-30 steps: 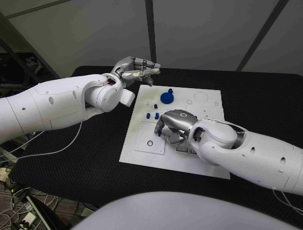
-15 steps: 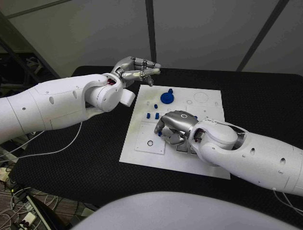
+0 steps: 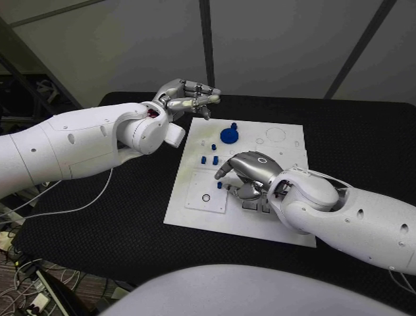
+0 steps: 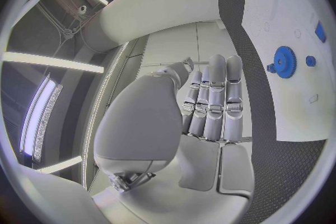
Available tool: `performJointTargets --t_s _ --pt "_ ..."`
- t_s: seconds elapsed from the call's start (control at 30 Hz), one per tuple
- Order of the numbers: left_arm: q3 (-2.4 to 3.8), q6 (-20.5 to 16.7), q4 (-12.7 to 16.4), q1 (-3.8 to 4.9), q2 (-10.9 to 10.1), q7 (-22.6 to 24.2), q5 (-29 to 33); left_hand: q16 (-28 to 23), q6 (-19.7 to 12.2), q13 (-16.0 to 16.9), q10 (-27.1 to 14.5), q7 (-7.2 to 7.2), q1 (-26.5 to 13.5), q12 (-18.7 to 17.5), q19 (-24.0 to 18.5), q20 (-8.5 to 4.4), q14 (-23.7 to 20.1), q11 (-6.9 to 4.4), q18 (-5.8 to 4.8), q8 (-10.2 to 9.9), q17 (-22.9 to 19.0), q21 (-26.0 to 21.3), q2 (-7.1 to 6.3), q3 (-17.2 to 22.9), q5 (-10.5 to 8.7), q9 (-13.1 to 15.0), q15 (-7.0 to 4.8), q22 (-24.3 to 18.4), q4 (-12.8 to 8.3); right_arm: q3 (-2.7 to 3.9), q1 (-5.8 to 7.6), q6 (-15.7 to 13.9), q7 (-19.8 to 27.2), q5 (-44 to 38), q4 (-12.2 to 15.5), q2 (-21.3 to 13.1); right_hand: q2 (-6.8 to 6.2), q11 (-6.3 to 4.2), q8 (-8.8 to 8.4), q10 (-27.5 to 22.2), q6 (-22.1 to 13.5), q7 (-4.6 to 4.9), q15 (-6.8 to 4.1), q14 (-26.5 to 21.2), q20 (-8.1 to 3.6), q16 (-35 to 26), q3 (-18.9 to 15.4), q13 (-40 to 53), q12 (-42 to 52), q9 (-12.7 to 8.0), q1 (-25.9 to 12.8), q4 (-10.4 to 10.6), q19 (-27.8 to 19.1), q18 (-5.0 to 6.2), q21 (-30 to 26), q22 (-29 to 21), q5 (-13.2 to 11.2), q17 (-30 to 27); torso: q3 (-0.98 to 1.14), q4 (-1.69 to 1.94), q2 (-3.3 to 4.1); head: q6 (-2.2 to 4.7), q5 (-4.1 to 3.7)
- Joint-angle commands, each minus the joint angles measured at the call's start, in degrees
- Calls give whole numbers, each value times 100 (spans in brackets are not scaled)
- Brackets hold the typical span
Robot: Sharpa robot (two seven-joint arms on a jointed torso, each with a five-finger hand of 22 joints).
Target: Assemble the parts on the task board
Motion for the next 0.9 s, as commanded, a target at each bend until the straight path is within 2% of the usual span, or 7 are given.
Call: performJointTargets --t_s 0.03,0.13,0.23,0.3,0.43,0.63,0.9 --pt "7 77 -10 10 -1 7 19 -27 29 6 -45 15 8 22 -40 -6 -32 -1 -108 35 -8 -36 59 -37 -16 -6 -4 -9 3 8 10 -480 113 153 158 -141 -58 6 -22 -52 -48 -6 29 86 15 -39 -56 7 28 -4 4 13 -54 92 -42 -33 -26 -38 -1 -11 -9 36 -29" --pt "6 80 -18 10 -4 6 19 -28 28 6 -46 15 6 25 -40 -5 -33 -1 -108 35 -9 -38 60 -41 -16 -6 -4 -10 5 71 20 -496 85 206 279 -291 -62 5 -20 -62 -61 -19 30 81 16 -44 -75 9 41 -3 -3 18 -65 95 -58 -51 -29 -48 -2 -12 -10 67 -58" --pt "6 84 -25 9 -8 4 19 -28 28 6 -47 16 4 26 -40 -5 -33 -1 -108 35 -10 -39 60 -43 -16 -6 -3 -12 6 208 42 -395 -2 275 390 -480 -60 5 -19 -63 -62 -23 30 80 16 -44 -79 10 45 -2 -4 20 -64 95 -59 -51 -29 -49 -2 -13 -10 123 -115" --pt "5 86 -29 8 -12 1 19 -28 28 6 -47 16 4 26 -40 -5 -33 -1 -108 35 -10 -39 60 -43 -16 -6 -3 -12 6 341 70 -209 -129 306 447 -647 -57 3 -15 -60 -61 -31 31 80 15 -42 -88 12 57 0 -7 25 -64 96 -63 -55 -29 -48 -4 -13 -10 165 -176" --pt "4 89 -37 8 -18 -2 19 -28 28 6 -47 16 4 26 -40 -5 -33 -1 -108 35 -10 -39 60 -43 -16 -6 -3 -12 6 454 152 77 -319 308 475 -888 -70 0 -4 -71 -52 -43 29 76 16 -43 -133 14 88 7 -24 41 -63 96 -77 -65 -47 -58 -5 -26 -8 220 -242" --pt "2 96 -53 6 -9 -3 19 -29 29 7 -47 15 0 30 -40 -4 -34 -1 -108 36 -13 -43 62 -49 -16 -7 -3 -15 8 514 266 395 -511 187 434 -1080 -109 0 -8 -109 -72 -98 32 78 16 -29 -221 15 132 8 -23 50 -57 96 -97 -80 -94 -50 5 -42 -13 256 -274" --pt "-1 103 -65 4 1 -8 19 -29 29 7 -47 15 0 30 -40 -4 -34 -1 -108 36 -13 -43 62 -49 -16 -7 -3 -15 8 530 314 810 -669 52 348 -1136 -121 6 -5 -153 -83 -151 43 74 16 -33 -313 15 179 10 -25 84 -61 99 -132 -112 -138 -75 -6 -27 -7 278 -306"
